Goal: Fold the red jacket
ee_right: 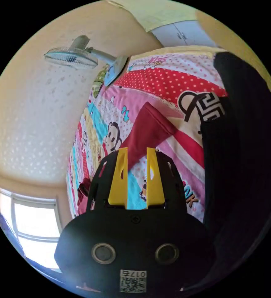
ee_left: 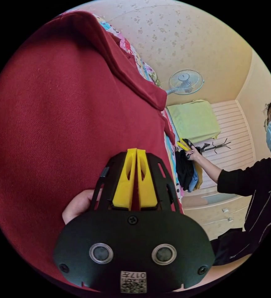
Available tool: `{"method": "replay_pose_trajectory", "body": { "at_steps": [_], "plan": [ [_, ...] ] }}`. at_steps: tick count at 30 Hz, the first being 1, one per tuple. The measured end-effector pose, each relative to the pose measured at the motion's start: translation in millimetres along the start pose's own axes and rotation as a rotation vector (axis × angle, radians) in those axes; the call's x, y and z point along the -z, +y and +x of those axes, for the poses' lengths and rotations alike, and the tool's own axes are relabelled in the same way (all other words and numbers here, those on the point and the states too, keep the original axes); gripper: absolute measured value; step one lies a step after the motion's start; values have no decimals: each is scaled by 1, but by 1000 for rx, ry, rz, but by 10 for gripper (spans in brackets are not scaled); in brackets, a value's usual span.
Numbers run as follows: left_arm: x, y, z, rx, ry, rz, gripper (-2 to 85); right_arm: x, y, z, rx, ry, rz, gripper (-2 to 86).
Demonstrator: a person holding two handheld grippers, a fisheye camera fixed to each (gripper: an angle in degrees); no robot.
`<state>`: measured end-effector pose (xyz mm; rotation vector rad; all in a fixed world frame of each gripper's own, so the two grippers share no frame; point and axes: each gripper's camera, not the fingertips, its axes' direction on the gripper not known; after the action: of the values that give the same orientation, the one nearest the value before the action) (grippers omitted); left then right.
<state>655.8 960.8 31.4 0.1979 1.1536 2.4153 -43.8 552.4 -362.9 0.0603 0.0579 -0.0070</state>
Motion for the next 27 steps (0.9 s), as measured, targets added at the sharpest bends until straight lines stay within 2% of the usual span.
{"method": "replay_pose_trajectory", "body": {
  "at_steps": [1,2,6,9,12,16,19,21,22,23,25,27],
  "plan": [
    [0,0,0,0,4,1,-8,-2,3,19,-59,-5,61,101],
    [-1,0,0,0,13,2,-9,-7,2,24,-51,72,95,112],
    [-4,1,0,-5,35,11,-9,-25,-5,37,-56,246,113,127],
    [-7,1,-3,-4,60,15,-10,-29,0,60,-152,189,193,115],
    [-8,1,-3,-6,69,16,-10,-29,9,92,-259,35,301,83],
    [-9,1,-6,-2,91,18,-10,-28,1,95,-308,-43,281,49],
    [-10,1,-7,-2,102,21,-10,-9,-7,63,-197,-179,244,41],
    [-10,1,-9,-1,114,23,-10,12,-14,39,-76,-155,242,39],
    [-10,1,-9,-1,118,23,-10,25,-22,28,-13,-80,237,38],
    [-10,1,-10,-1,123,24,-10,38,-28,23,22,15,252,37],
    [-10,1,-12,-1,133,25,-10,48,-33,25,14,77,257,36],
    [-9,1,-14,-4,144,29,-10,47,-26,23,-68,-81,281,35]
  ]
}}
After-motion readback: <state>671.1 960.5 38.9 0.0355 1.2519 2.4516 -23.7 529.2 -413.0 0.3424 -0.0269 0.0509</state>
